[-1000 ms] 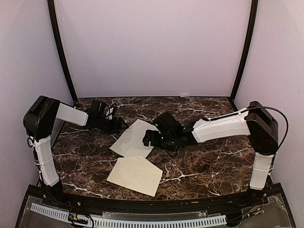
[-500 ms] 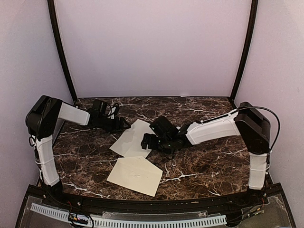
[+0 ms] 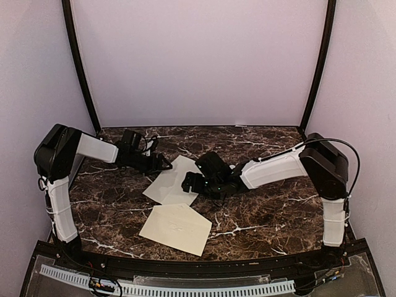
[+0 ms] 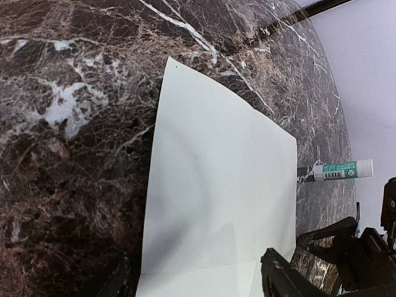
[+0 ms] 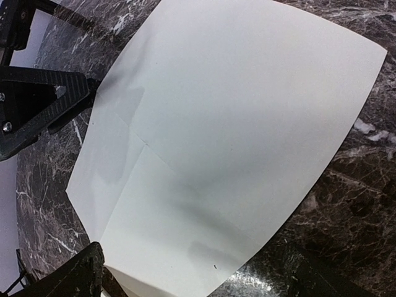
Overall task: Place the letter into the envelope and seal it
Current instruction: Pick up the letter from the center of the board.
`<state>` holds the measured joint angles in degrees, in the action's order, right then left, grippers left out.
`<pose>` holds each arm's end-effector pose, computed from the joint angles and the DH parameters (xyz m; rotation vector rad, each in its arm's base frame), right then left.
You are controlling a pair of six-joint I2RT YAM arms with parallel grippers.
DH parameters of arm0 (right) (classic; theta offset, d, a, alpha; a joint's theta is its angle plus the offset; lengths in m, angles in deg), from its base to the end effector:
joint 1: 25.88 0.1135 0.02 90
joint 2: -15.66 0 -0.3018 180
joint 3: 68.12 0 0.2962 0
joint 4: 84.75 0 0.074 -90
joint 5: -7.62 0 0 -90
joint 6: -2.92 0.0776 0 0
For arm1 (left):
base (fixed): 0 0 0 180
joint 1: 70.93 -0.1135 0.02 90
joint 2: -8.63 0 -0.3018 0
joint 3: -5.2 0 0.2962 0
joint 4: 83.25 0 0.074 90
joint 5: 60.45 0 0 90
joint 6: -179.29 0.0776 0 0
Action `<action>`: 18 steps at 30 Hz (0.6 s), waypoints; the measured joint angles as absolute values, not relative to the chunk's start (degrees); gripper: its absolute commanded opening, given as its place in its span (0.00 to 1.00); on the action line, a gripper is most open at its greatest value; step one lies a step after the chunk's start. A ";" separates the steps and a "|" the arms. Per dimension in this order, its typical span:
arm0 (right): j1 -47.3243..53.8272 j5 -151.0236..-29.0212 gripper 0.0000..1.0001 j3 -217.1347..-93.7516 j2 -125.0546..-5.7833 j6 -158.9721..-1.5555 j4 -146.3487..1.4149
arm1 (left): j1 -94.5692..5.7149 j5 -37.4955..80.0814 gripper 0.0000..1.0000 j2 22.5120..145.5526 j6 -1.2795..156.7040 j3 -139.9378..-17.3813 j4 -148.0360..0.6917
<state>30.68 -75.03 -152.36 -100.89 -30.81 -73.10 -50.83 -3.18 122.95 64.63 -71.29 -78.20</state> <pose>0.2915 0.4234 0.1204 0.0614 2.4817 0.7902 0.4366 -0.2045 0.1121 0.2104 2.3971 -1.0444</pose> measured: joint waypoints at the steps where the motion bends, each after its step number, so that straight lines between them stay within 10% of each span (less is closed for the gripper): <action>1: 30.55 -75.11 0.96 -152.36 -101.00 -30.76 -73.49 | -50.83 -3.88 0.70 122.95 64.63 -71.29 -78.03; 18: 29.56 -76.62 0.96 -153.08 -102.42 -30.87 -76.72 | -50.76 -11.46 0.70 122.01 62.64 -69.54 -75.93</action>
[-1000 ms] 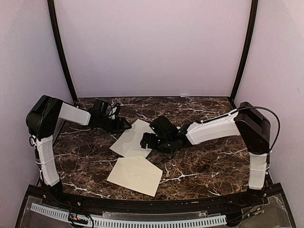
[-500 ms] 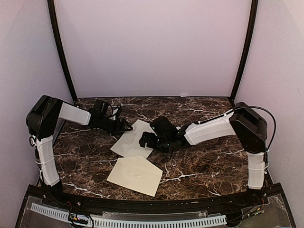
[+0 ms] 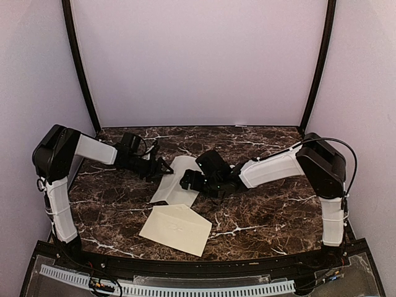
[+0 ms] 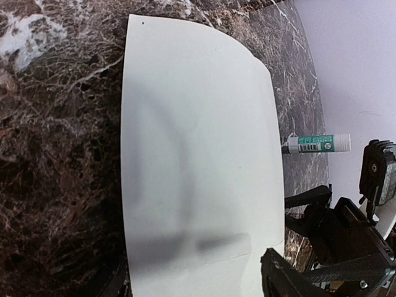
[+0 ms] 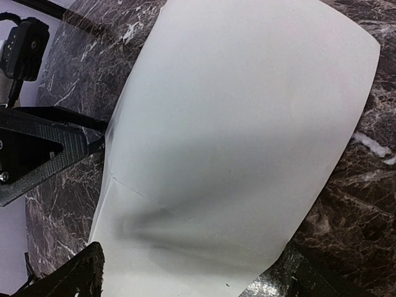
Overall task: Place the letter into the envelope and seal it
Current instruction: Pick up the letter from the center of the board.
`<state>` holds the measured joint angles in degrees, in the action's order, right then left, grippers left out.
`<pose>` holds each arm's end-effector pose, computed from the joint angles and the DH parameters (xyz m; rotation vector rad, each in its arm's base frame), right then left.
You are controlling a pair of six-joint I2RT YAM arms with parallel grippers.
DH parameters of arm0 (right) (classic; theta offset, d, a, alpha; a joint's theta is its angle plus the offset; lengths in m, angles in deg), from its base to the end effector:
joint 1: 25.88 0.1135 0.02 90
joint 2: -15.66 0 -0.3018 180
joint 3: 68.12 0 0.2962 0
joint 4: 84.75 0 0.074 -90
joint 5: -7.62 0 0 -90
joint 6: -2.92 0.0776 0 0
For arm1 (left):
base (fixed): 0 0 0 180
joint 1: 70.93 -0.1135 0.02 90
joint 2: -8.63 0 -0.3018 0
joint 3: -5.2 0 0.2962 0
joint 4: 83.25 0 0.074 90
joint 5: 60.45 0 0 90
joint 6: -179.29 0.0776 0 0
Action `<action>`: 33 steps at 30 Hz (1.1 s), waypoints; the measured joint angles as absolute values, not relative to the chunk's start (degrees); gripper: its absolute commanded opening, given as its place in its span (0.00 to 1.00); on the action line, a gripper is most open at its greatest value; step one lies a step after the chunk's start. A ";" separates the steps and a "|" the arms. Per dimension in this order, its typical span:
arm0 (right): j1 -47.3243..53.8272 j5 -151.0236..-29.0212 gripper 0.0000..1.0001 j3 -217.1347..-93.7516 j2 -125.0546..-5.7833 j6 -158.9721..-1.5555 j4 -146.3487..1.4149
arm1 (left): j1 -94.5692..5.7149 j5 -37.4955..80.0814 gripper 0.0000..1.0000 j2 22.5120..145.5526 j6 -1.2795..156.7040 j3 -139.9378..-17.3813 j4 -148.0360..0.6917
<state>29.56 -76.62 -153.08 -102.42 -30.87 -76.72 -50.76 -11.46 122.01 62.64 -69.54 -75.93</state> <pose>0.3037 0.4271 0.1184 0.0725 2.4504 0.8516 0.4173 -0.2075 0.1103 0.2302 2.4530 -1.2275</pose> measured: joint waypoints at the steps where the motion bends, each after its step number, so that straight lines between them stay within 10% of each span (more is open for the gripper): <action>1: 29.54 -76.62 0.96 -153.11 -102.42 -30.90 -76.75 | -50.76 -11.64 0.69 121.81 62.46 -69.23 -75.91; 16: 29.48 -78.79 0.98 -151.88 -102.42 -32.18 -80.09 | -50.76 -13.82 0.54 120.04 59.91 -65.84 -76.67; 33: 29.48 -81.61 0.98 -151.77 -102.42 -35.18 -84.66 | -50.76 -16.95 0.68 119.41 58.33 -64.62 -79.14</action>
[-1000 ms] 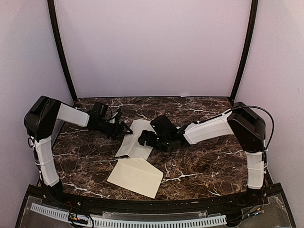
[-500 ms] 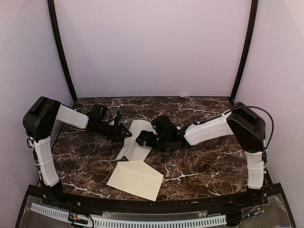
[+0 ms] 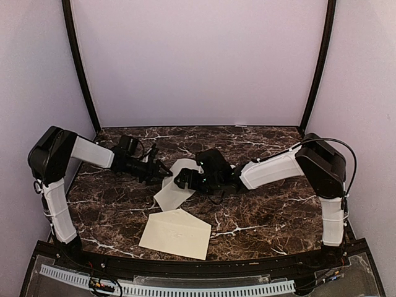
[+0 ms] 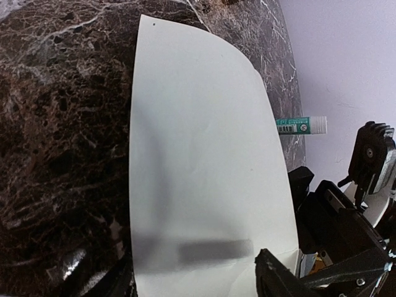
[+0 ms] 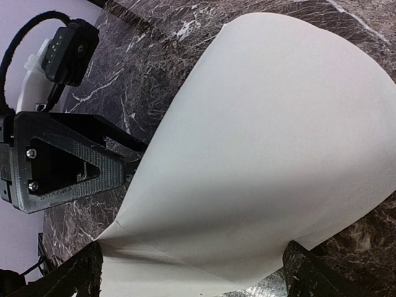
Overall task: Place the letter into the envelope and seal it
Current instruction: Pick up the letter from the center of the board.
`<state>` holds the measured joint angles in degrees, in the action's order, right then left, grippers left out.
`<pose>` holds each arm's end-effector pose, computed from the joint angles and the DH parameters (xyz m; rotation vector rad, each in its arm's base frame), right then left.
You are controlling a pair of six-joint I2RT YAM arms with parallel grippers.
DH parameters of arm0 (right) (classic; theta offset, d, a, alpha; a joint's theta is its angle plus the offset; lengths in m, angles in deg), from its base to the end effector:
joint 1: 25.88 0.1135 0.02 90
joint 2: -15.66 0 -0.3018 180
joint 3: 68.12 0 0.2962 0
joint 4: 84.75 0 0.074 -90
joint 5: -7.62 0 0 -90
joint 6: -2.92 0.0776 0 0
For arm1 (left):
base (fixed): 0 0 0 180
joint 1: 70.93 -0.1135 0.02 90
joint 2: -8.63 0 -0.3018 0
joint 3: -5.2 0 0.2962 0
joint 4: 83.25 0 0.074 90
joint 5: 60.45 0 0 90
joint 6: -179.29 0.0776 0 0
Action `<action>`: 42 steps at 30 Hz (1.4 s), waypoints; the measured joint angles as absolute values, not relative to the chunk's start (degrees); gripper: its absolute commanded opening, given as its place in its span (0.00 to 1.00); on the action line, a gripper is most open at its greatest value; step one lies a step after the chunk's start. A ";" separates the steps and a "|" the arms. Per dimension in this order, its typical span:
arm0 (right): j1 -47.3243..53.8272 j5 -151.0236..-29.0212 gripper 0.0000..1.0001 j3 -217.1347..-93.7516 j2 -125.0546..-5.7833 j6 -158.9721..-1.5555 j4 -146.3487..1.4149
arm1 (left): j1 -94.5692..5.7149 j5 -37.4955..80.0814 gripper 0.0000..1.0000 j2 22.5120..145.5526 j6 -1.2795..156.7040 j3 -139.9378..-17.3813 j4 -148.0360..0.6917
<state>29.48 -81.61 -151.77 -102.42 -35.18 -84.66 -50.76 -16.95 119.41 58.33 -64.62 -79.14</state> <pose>0.3028 0.4365 0.1264 -0.0632 2.3713 0.9950 0.3943 -0.2048 0.1113 0.2010 2.4565 -1.3736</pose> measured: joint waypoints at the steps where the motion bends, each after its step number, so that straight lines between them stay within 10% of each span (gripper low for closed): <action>1: 29.48 -81.61 0.98 -151.77 -102.42 -35.20 -84.66 | -50.76 -16.86 0.70 118.91 58.62 -64.58 -78.92; 28: 29.48 -81.63 0.97 -151.77 -102.53 -35.33 -84.61 | -46.17 0.47 0.82 105.24 65.81 -59.48 -66.01; 42: 29.48 -81.76 0.97 -151.55 -102.53 -35.33 -84.64 | -46.26 -1.87 0.49 104.68 59.14 -54.15 -75.78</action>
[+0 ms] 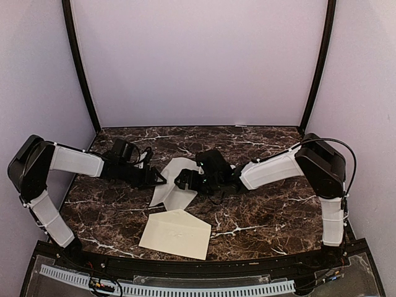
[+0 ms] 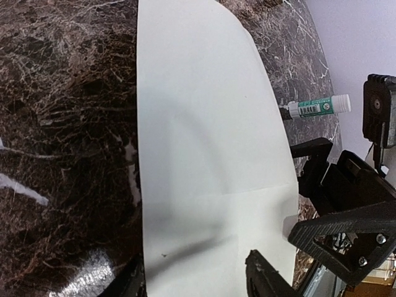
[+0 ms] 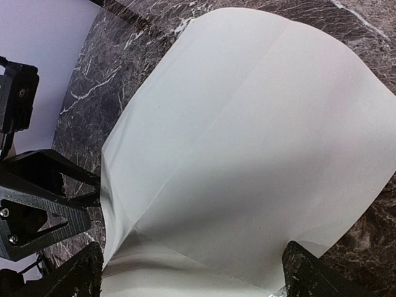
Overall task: Place the letter into the envelope and seal it
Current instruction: Pick up the letter from the center of the board.
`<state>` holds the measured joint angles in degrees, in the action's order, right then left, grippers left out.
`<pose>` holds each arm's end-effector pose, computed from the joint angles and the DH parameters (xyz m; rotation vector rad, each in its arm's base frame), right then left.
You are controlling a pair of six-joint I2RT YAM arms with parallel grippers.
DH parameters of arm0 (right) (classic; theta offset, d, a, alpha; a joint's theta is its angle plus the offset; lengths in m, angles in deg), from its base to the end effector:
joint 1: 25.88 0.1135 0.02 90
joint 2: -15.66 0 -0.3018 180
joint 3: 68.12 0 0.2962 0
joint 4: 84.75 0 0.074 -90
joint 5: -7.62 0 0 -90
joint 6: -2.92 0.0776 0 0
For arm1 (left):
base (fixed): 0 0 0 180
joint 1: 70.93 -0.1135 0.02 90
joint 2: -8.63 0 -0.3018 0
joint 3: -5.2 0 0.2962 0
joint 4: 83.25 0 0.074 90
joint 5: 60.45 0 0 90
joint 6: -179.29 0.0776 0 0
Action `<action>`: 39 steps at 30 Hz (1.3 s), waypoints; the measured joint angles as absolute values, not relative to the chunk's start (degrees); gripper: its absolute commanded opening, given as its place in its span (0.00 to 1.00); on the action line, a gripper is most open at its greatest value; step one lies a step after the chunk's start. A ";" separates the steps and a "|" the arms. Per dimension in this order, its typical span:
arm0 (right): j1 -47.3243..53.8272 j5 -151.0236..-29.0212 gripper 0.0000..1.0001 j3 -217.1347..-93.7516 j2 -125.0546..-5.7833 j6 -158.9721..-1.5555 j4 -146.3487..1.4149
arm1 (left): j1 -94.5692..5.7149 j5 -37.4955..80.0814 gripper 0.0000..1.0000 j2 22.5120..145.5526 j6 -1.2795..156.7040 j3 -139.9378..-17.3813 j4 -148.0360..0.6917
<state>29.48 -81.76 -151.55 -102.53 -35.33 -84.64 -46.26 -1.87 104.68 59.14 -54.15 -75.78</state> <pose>0.3021 0.4358 0.1240 -0.0682 2.3774 0.9911 0.3374 -0.1995 0.1389 0.1742 2.4661 -1.0908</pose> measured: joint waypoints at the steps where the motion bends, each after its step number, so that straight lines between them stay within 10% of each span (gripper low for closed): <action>1: 29.48 -81.76 0.97 -151.53 -102.53 -35.33 -84.64 | -46.26 -1.84 0.48 104.24 59.03 -53.84 -75.89; 18: 29.48 -81.74 0.97 -150.68 -102.51 -35.33 -84.70 | -46.98 -2.32 0.00 100.41 57.28 -52.62 -77.26; 39: 29.21 -77.37 0.99 -147.25 -83.45 -37.98 -82.67 | -47.20 -2.02 0.00 85.75 61.50 -53.01 -80.41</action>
<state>29.21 -77.37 -147.25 -83.45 -37.98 -82.67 -47.20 -2.02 85.75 61.50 -53.01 -80.41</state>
